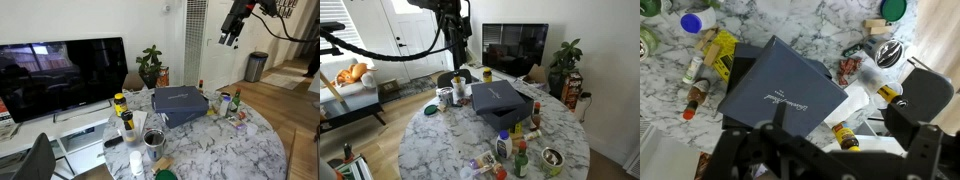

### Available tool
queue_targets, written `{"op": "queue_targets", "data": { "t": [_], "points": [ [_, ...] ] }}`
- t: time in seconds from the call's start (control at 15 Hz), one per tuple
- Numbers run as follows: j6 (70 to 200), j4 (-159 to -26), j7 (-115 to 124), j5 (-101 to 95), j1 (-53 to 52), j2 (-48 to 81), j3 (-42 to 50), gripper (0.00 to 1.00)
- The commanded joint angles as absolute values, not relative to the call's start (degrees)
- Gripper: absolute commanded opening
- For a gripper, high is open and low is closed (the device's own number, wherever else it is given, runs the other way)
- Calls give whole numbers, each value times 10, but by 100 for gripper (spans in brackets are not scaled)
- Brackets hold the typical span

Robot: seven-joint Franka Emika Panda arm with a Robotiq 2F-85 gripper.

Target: Take the lid off of the box and put the box on top of it

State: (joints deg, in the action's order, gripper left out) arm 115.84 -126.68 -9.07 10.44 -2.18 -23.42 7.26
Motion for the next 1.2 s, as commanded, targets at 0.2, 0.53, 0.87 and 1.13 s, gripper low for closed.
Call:
{"op": "queue_targets", "data": {
  "t": [0.2, 0.53, 0.87, 1.13],
  "points": [
    [1157, -1265, -94, 108, -13, -233, 65, 100],
    [1137, -1257, -131, 153, -21, -190, 93, 100],
    [1117, -1252, -285, 286, -17, -69, 133, 100],
    [1069, -1227, -398, 340, 24, 47, 129, 100]
  ]
}}
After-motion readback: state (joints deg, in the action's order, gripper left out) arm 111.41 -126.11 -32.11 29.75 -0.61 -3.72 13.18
